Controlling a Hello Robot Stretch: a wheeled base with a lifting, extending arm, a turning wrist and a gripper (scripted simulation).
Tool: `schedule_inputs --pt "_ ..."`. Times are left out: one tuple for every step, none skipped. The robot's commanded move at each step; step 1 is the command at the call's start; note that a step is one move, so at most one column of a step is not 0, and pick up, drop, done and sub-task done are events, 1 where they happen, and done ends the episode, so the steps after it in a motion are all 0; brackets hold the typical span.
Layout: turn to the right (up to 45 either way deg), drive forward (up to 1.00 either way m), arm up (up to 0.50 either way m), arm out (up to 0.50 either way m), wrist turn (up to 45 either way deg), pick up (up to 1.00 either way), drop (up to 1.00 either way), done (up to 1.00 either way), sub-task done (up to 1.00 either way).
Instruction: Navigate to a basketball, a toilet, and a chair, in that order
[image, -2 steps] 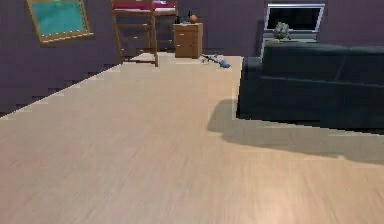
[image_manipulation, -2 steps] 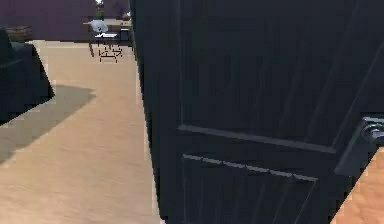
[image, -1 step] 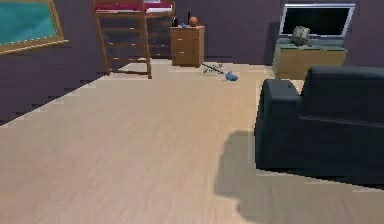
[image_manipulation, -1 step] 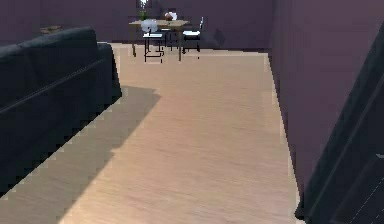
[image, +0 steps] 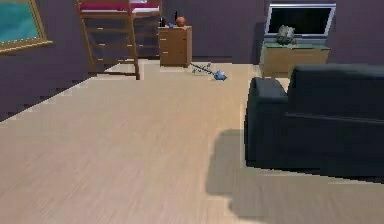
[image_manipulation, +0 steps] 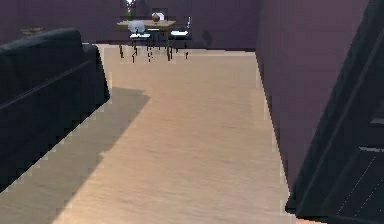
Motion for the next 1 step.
schedule_inputs --pt "0.0 1.0 0.0 0.0 0.0 0.0 0.0 0.0 0.0"
